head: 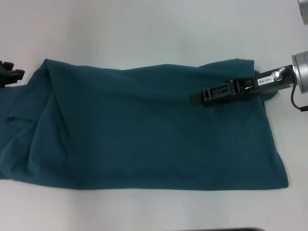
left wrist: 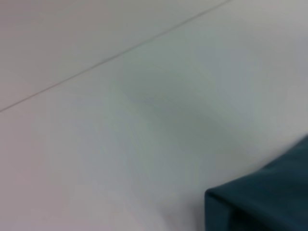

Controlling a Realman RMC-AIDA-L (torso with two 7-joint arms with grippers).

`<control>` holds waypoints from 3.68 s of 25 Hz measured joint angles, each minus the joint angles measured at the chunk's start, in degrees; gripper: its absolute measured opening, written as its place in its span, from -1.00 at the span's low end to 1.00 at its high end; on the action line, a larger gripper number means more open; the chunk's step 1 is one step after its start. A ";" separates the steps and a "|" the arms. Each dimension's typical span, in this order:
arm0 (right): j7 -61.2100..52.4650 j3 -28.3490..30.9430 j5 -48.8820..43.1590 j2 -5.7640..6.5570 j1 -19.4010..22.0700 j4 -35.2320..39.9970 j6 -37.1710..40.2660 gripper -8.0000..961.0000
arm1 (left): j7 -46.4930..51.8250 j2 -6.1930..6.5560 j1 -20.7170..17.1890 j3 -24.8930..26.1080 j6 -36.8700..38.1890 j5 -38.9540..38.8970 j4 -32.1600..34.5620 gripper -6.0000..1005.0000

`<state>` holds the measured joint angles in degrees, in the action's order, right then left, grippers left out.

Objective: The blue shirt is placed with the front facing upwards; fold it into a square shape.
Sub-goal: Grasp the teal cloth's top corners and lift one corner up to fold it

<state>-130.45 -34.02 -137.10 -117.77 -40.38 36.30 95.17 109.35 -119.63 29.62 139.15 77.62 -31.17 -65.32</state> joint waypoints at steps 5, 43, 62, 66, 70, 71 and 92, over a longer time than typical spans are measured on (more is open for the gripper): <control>0.23 -0.43 -0.07 -0.12 -0.44 0.00 -0.22 0.47 | 3.13 3.13 0.06 1.27 6.95 0.04 1.39 -0.52; 6.43 -3.84 -0.24 1.85 -3.57 -1.40 -9.65 0.46 | 14.59 11.03 -4.71 16.34 32.41 3.36 8.30 0.00; 8.30 -4.46 -0.10 1.35 -4.54 -1.39 -11.01 0.45 | 15.84 11.32 -5.48 14.66 31.95 5.02 16.88 0.00; 8.62 -4.48 -0.10 1.22 -4.11 -1.80 -11.01 0.45 | 16.24 11.32 -5.00 13.13 30.28 5.94 17.66 0.00; 8.88 -4.48 -0.10 1.06 -4.09 -2.11 -11.02 0.45 | 16.32 11.25 -4.65 13.14 29.85 6.55 17.54 -0.01; 8.94 -4.48 -0.10 0.99 -4.08 -2.11 -11.09 0.45 | 16.36 11.31 -4.63 13.21 29.61 6.86 17.34 -0.01; 9.38 -4.48 0.00 0.46 -4.06 -2.19 -12.17 0.44 | 17.09 11.07 -3.90 13.37 29.28 10.81 17.26 -0.01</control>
<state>-121.07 -38.50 -137.10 -117.31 -44.44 34.11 83.00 126.44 -108.56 25.73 152.51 106.91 -20.36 -48.06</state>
